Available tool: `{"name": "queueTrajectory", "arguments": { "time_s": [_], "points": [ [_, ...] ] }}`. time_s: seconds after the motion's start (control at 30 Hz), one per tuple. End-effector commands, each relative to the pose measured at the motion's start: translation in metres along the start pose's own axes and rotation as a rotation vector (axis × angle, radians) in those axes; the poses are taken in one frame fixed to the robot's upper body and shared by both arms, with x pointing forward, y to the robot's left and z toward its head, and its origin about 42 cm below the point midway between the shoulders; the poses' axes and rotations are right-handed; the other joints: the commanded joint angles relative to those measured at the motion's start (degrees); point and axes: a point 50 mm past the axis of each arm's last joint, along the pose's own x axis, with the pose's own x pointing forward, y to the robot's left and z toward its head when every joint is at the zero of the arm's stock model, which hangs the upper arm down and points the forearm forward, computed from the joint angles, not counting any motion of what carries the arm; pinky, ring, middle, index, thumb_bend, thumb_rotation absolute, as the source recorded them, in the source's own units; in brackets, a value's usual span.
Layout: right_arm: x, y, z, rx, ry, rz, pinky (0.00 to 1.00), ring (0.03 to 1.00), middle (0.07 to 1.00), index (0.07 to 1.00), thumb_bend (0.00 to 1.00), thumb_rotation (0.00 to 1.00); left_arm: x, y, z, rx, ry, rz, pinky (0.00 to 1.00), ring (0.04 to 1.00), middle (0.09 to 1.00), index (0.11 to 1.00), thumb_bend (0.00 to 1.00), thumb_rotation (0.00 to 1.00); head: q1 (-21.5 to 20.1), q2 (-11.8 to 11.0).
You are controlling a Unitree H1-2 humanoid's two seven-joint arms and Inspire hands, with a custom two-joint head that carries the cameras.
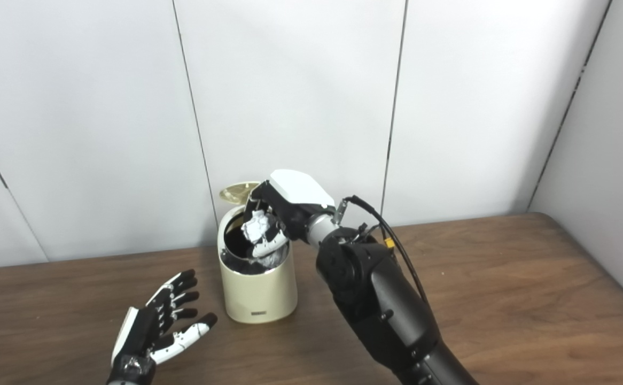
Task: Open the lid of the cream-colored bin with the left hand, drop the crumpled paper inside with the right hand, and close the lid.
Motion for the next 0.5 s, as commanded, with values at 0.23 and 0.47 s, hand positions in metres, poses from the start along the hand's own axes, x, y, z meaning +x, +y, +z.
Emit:
{"name": "queueTrajectory", "arguments": {
  "time_s": [0.23, 0.47],
  "points": [
    [0.008, -0.014, 0.018, -0.042, -0.096, -0.125, 0.31, 0.387, 0.508, 0.505, 0.52, 0.0, 0.011, 0.001, 0.016, 0.007, -0.086, 0.018, 0.72, 0.815, 0.871, 0.907, 0.68, 0.19, 0.04, -0.09],
    [0.009, -0.009, 0.017, -0.04, -0.098, -0.126, 0.33, 0.397, 0.513, 0.493, 0.52, 0.0, 0.01, 0.0, 0.017, 0.011, -0.087, 0.015, 0.73, 0.815, 0.873, 0.906, 0.67, 0.18, 0.21, 0.06]
  ]
}}
